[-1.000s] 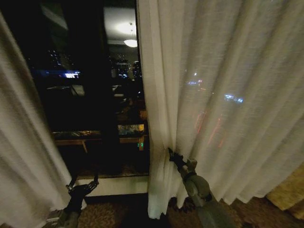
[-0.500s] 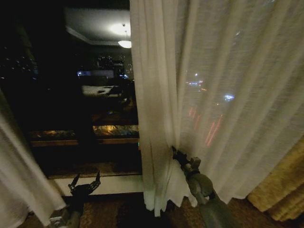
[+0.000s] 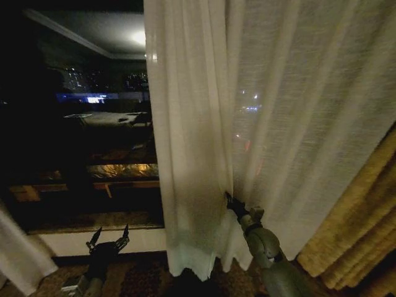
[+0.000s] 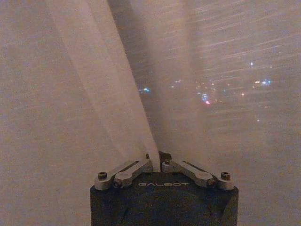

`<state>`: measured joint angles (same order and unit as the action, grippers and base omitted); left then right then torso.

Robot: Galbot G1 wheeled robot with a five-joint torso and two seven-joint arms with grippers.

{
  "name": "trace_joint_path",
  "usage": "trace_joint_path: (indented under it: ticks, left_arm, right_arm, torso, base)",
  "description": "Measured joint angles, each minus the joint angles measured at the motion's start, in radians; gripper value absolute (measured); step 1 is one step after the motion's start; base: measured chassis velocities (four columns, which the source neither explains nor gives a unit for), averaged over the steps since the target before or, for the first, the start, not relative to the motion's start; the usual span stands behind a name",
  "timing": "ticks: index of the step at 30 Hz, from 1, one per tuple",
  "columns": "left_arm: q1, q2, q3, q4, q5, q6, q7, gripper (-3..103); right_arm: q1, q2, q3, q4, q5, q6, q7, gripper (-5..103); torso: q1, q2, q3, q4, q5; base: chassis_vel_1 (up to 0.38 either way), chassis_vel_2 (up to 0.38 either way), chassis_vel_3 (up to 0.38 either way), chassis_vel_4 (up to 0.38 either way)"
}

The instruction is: Open the curtains by pulling them apart, changing their state from closed to fully open.

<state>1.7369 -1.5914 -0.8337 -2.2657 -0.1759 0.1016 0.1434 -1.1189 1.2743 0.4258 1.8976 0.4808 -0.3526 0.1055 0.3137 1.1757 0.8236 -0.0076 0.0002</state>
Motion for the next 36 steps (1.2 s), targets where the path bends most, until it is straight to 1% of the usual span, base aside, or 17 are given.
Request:
trace_joint_path:
  ticks: [6, 14, 19, 26, 33, 36]
  left_arm:
    - [0.0, 0.0, 0.01, 0.008, 0.013, -0.002, 0.001, 100]
    - [-0.005, 0.0, 0.013, 0.023, 0.013, -0.009, 0.003, 100]
    - [-0.014, 0.0, 0.007, 0.028, 0.009, -0.009, 0.004, 100]
    - [-0.019, 0.0, 0.005, 0.042, 0.007, -0.013, 0.006, 100]
    - [-0.032, 0.0, 0.006, 0.049, 0.01, -0.013, 0.006, 100]
    - [-0.034, 0.0, 0.009, 0.052, 0.012, -0.013, 0.006, 100]
  right_arm:
    - [-0.012, -0.02, 0.017, 0.004, 0.0, 0.003, -0.001, 0]
    - [-0.006, -0.013, 0.02, 0.004, -0.002, 0.003, -0.001, 0]
    - [0.005, -0.01, 0.017, -0.002, -0.004, 0.003, -0.001, 0]
    - [0.019, -0.006, -0.005, -0.017, -0.015, 0.004, -0.001, 0]
    - [0.026, -0.016, -0.013, -0.04, -0.037, 0.025, -0.005, 0]
    - [0.031, -0.016, -0.015, -0.04, -0.03, 0.03, -0.004, 0]
  torso:
    - [0.0, 0.0, 0.0, -0.0001, -0.0001]
    - [0.0, 0.0, 0.0, -0.0001, 0.0003]
    - [0.0, 0.0, 0.0, 0.0, -0.0002]
    - [0.0, 0.0, 0.0, 0.0, -0.0001]
    - [0.0, 0.0, 0.0, 0.0, 0.0001]
    - [0.0, 0.0, 0.0, -0.0003, 0.0]
  base:
    - [-0.353, -0.346, 0.355, 0.346]
    - [-0.353, -0.361, 0.362, 0.359]
    - [-0.363, -0.361, 0.36, 0.361]
    - [-0.347, -0.343, 0.351, 0.351]
    - [-0.361, -0.347, 0.369, 0.349]
    - [-0.361, -0.343, 0.348, 0.347]
